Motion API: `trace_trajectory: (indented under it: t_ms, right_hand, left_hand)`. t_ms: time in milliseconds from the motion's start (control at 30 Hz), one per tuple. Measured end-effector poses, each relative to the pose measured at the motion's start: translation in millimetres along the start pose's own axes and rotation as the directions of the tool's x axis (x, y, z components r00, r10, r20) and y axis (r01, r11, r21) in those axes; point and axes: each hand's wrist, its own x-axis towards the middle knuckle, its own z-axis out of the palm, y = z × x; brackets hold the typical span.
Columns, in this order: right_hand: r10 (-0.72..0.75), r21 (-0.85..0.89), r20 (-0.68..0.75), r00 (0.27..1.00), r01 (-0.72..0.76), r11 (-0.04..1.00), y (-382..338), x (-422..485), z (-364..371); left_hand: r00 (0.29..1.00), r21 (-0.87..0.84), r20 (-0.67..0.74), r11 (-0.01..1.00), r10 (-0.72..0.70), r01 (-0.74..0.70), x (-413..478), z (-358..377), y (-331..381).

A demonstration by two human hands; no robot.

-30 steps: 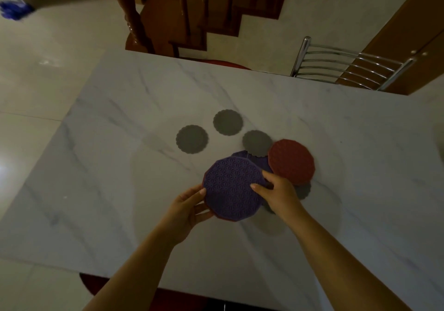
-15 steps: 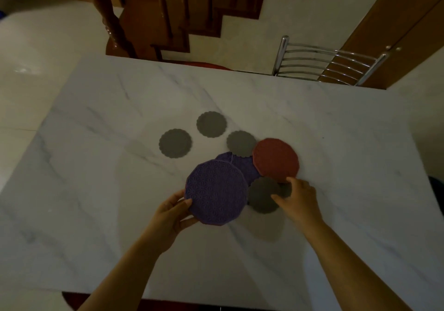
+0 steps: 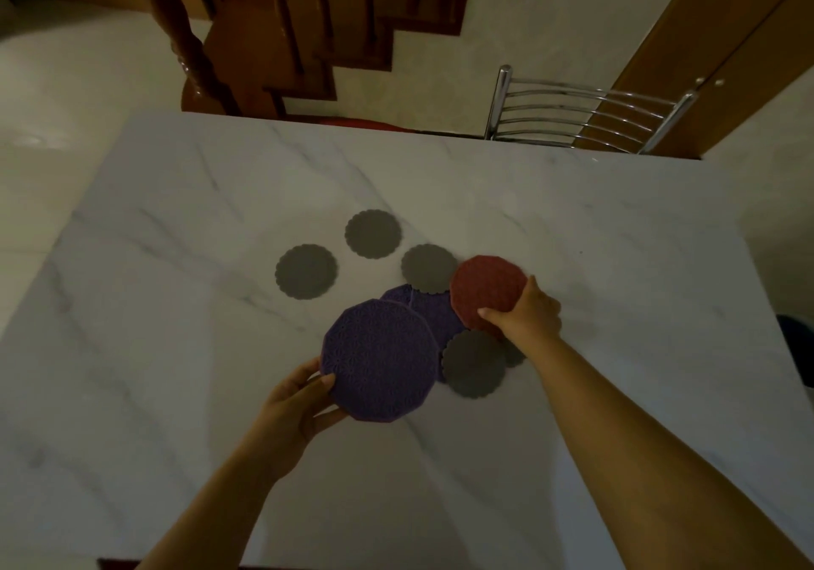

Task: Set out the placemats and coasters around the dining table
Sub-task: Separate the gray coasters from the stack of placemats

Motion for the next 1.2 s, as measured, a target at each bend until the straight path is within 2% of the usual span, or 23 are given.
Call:
trace_trajectory:
  t_ms: [167,367,600,700,800,900,967,1033,1100,1200]
  right_hand:
    - [0.068,0.026,0.02,0.997,-0.068,0.997,-5,6,-2]
    - [0.109,0.097,-0.068,0.992,-0.102,0.99,-13,10,-15]
    - [-0.111,0.349,-0.18,0.977,0.169,0.922,8,10,-46]
    - [-0.116,0.503,-0.231,0.966,0.221,0.836,12,4,-63]
    - [-0.118,0.667,-0.249,0.961,0.259,0.699,11,-9,-80]
    - [-0.184,0.818,-0.126,0.975,0.207,0.536,-2,-33,-80]
    - [-0.251,0.865,-0.011,0.968,0.135,0.484,-14,-50,-62]
    - [-0.318,0.858,0.069,0.946,0.107,0.503,-24,-68,-37]
    - [-0.366,0.802,0.109,0.924,0.136,0.582,-28,-81,-15]
    - [-0.41,0.73,0.085,0.908,0.223,0.646,-29,-89,1]
  left_hand:
    - [1.0,-0.002,-0.008,1.0,0.008,-0.008,-1,-3,1]
    - [1.0,-0.014,-0.003,1.0,0.011,-0.011,1,-5,-2]
    - [1.0,-0.038,-0.003,0.999,0.005,-0.005,6,-3,-4]
    - [1.0,-0.068,0.01,0.998,0.017,-0.017,7,-2,-2]
    - [1.0,-0.081,0.001,0.997,0.018,-0.018,8,-1,0]
    - [1.0,-0.08,-0.01,0.997,0.015,-0.016,9,2,2]
    - [1.0,-0.075,-0.006,0.997,0.011,-0.011,9,5,3]
    - [1.0,-0.064,0.014,0.998,0.006,-0.005,8,9,3]
    - [0.999,-0.055,0.035,0.999,0.002,0.0,6,13,2]
    - [0.999,-0.047,0.054,0.999,0.005,-0.002,3,17,1]
